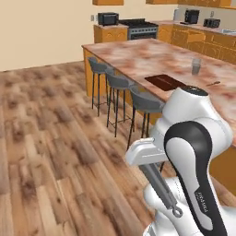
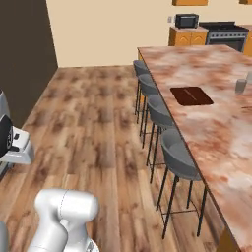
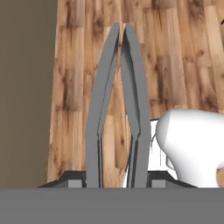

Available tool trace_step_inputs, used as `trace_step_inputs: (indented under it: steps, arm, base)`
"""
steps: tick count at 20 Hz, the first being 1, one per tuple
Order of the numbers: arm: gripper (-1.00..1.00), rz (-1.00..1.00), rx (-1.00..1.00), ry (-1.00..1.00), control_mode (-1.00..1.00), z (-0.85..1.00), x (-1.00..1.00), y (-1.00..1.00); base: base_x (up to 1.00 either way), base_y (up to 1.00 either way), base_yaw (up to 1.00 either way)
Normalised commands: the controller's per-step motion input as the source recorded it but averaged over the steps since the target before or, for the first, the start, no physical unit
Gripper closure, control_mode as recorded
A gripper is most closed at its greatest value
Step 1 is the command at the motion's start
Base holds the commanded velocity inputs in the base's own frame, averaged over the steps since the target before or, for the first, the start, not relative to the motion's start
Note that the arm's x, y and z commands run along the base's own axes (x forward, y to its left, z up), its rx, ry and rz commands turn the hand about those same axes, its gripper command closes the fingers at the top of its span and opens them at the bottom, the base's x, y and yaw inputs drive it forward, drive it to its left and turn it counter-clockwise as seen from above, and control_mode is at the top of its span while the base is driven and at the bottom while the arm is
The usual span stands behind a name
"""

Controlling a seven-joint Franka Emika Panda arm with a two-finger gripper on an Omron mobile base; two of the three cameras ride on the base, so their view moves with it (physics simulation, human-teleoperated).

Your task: Take the tongs from the drawer on the left and place them on the dining counter next to the tray containing the hot dog.

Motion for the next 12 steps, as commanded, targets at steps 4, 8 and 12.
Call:
trace_step_inputs:
  steps: [4,8,12]
  arm:
    - [1.0,0.0,0.0,0.0,1.0,0.0,0.0,0.0]
    - [1.0,0.0,0.0,0.0,1.0,0.0,0.0,0.0]
    - [1.0,0.0,0.0,0.0,1.0,0.0,0.0,0.0]
  base:
    - [1.0,0.82,-0.63]
    - [1.0,0.78,-0.65]
    - [1.0,0.75,-0.66]
